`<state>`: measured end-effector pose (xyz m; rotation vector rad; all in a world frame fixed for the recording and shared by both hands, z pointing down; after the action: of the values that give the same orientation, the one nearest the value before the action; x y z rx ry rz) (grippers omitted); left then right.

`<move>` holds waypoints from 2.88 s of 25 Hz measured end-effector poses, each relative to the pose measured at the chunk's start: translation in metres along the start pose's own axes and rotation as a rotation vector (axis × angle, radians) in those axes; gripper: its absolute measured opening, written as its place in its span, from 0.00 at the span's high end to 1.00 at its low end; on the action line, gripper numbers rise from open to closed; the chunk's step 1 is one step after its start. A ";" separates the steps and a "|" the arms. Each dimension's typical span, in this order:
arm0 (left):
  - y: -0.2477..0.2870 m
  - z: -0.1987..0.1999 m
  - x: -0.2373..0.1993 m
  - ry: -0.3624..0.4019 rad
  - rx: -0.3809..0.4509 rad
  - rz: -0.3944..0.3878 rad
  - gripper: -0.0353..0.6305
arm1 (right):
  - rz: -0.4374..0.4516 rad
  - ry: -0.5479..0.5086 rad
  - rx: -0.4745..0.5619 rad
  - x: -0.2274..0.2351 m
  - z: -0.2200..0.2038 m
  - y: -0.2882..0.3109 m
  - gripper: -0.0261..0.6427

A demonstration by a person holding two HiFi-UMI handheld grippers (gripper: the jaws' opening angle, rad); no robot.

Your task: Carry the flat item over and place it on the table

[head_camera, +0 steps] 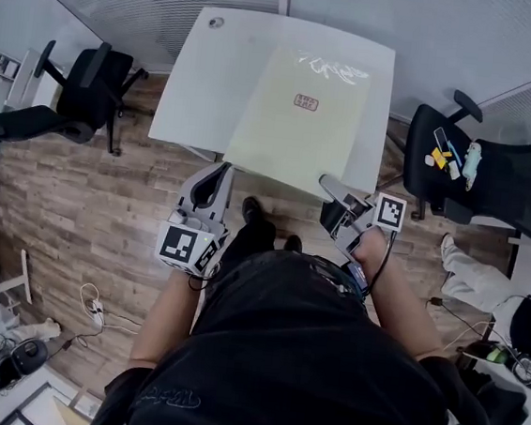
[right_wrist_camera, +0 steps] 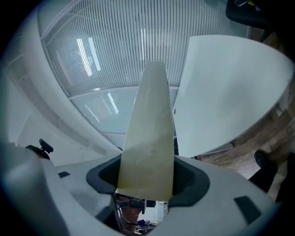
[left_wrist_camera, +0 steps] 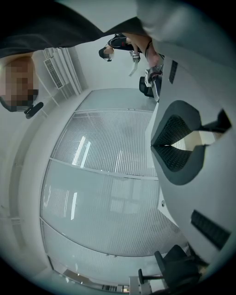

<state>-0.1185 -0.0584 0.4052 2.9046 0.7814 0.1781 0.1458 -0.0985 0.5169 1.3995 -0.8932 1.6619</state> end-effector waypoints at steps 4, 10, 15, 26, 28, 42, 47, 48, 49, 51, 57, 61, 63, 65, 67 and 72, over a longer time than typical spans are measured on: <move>0.018 0.003 -0.043 -0.013 0.006 -0.027 0.93 | -0.001 -0.001 0.017 0.000 0.017 0.036 0.52; 0.033 0.007 -0.094 -0.002 0.017 -0.065 0.93 | -0.004 -0.011 0.050 -0.003 0.034 0.078 0.52; 0.037 0.000 -0.129 -0.001 0.010 -0.131 0.93 | -0.025 -0.038 0.077 -0.001 0.050 0.105 0.52; 0.037 0.007 -0.153 0.045 0.022 -0.169 0.93 | -0.016 -0.064 0.078 -0.011 0.061 0.132 0.52; 0.035 0.011 -0.156 0.065 0.036 -0.155 0.93 | -0.010 -0.063 0.070 -0.010 0.063 0.135 0.52; 0.068 0.001 -0.178 0.034 -0.014 -0.086 0.93 | -0.059 -0.053 0.044 0.004 0.101 0.154 0.52; 0.093 -0.003 -0.172 0.022 -0.034 -0.094 0.93 | -0.081 -0.032 0.041 0.011 0.117 0.151 0.52; 0.097 -0.005 -0.173 0.020 -0.038 -0.094 0.93 | -0.087 -0.026 0.042 0.014 0.121 0.150 0.52; 0.101 -0.005 -0.173 0.019 -0.040 -0.091 0.93 | -0.093 -0.021 0.043 0.016 0.125 0.150 0.52; 0.109 -0.006 -0.175 0.023 -0.043 -0.077 0.93 | -0.102 -0.017 0.040 0.018 0.134 0.151 0.52; 0.127 -0.011 -0.174 0.015 -0.064 -0.074 0.93 | -0.137 0.008 0.030 0.030 0.151 0.149 0.52; 0.137 -0.015 -0.169 0.006 -0.082 -0.083 0.93 | -0.151 0.018 0.021 0.036 0.158 0.149 0.52; 0.144 -0.019 -0.169 -0.006 -0.097 -0.083 0.93 | -0.158 0.023 0.018 0.039 0.162 0.150 0.52; 0.150 -0.022 -0.168 -0.019 -0.108 -0.080 0.93 | -0.163 0.034 0.012 0.043 0.167 0.151 0.52; 0.156 -0.024 -0.166 -0.024 -0.112 -0.078 0.93 | -0.169 0.048 0.007 0.049 0.169 0.151 0.52; 0.169 -0.034 -0.164 -0.050 -0.137 -0.091 0.93 | -0.208 0.061 -0.004 0.069 0.181 0.155 0.52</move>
<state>-0.1813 -0.2825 0.4512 2.7284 0.8555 0.1430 0.0818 -0.3205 0.6066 1.3818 -0.6912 1.5350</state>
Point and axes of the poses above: the fingertips, and each gripper's own axes: y forward along the fingers, x to its right, z out of its top, the point moved 6 cm from there along -y, backward along the fingers, and after that the axes turned 11 degrees about y, right-handed, at the moved point
